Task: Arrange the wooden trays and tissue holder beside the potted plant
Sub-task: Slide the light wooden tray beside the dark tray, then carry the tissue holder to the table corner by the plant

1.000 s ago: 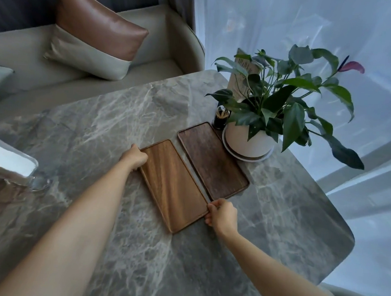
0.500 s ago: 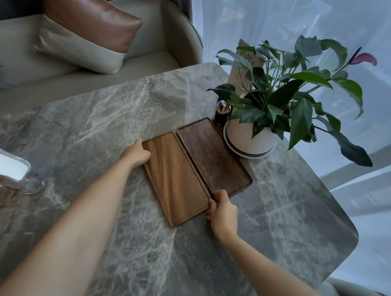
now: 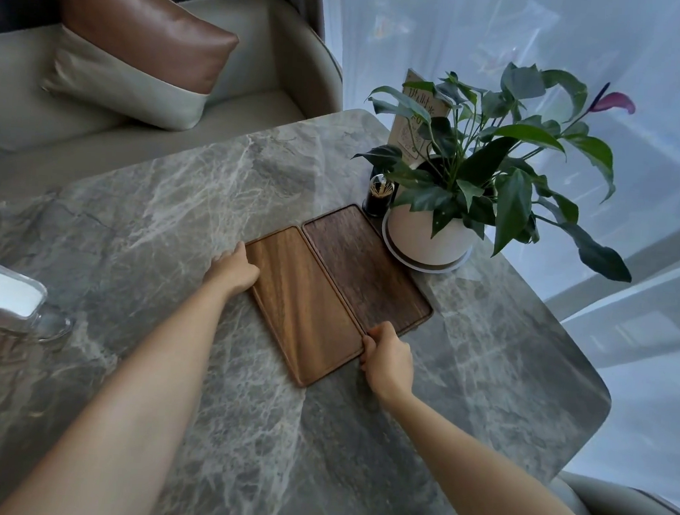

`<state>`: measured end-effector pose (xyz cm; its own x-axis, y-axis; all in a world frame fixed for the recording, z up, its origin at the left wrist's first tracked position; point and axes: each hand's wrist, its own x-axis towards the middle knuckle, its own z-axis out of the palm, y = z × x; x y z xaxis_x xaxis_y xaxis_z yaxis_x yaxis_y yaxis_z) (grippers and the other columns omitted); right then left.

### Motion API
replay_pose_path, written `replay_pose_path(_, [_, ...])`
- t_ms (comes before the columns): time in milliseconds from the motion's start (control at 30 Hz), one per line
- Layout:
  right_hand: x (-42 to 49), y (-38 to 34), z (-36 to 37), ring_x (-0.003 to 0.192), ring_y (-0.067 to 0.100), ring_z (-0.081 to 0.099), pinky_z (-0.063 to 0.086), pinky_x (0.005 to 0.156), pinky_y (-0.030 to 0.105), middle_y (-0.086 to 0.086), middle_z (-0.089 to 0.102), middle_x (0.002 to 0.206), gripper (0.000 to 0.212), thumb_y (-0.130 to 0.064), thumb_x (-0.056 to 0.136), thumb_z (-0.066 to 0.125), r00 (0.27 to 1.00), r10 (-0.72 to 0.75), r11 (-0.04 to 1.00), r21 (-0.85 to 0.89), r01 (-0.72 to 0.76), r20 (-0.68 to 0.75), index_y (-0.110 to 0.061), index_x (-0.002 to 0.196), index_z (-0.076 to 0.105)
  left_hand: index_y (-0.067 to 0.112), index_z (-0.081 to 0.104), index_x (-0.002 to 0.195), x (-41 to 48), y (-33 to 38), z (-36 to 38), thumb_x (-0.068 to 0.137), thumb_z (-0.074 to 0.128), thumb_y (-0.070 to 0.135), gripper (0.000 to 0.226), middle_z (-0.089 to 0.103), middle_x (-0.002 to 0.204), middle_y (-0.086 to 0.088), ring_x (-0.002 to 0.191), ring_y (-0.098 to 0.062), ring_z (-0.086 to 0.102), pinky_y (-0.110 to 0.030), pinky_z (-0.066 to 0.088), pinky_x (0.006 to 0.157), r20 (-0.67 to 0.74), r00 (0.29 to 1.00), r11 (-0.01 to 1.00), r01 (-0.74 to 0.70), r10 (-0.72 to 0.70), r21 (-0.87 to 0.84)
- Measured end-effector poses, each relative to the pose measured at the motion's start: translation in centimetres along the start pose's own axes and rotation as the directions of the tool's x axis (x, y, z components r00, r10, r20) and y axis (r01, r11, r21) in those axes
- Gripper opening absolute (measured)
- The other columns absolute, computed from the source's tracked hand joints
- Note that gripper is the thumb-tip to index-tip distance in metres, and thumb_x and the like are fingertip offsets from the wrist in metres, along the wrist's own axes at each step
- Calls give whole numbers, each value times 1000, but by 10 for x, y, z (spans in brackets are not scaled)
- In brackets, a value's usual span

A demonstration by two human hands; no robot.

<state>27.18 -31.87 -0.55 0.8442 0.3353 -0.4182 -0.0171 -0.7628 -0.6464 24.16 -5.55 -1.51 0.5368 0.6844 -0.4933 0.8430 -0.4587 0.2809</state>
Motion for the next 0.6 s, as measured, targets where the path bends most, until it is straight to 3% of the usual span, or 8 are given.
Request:
replay_pose_path(133, [-2, 0, -4, 85, 32, 60, 51, 78, 43, 17, 66, 91, 17, -24, 93, 42, 1000, 4, 999, -32, -4, -23, -10, 97, 50, 13, 6, 148, -13, -7, 1, 92, 37, 28, 66, 21, 154, -16, 141, -33, 19, -46, 23, 112, -128, 985, 983, -90, 111, 158])
replay_pose_path(367, [-14, -15, -7, 89, 32, 58, 48, 73, 41, 13, 63, 98, 22, -28, 92, 44, 988, -104, 983, -162, 85, -112, -10, 104, 47, 17, 15, 148, -48, -40, 2, 93, 37, 38, 63, 36, 145, -10, 133, -28, 31, -43, 27, 108, -254, 908, 908, -238, 334, 344])
replay_pose_path(467, [-20, -35, -2, 98, 31, 56, 47, 79, 41, 14, 61, 108, 28, -27, 91, 47, 971, -208, 968, -170, 187, -117, -9, 113, 45, 19, 14, 148, -65, -61, -6, 93, 37, 39, 63, 26, 153, -7, 139, -25, 24, -41, 21, 111, -279, 879, 883, -266, 387, 388])
replay_pose_path(600, [-28, -76, 14, 122, 32, 42, 35, 99, 37, 19, 45, 132, 54, -21, 88, 54, 924, -380, 916, -159, 369, -44, -4, 134, 32, 23, 11, 148, -93, -95, -31, 93, 37, 40, 63, 11, 159, -5, 145, -20, 11, -38, 11, 116, -343, 851, 889, -263, 397, 375])
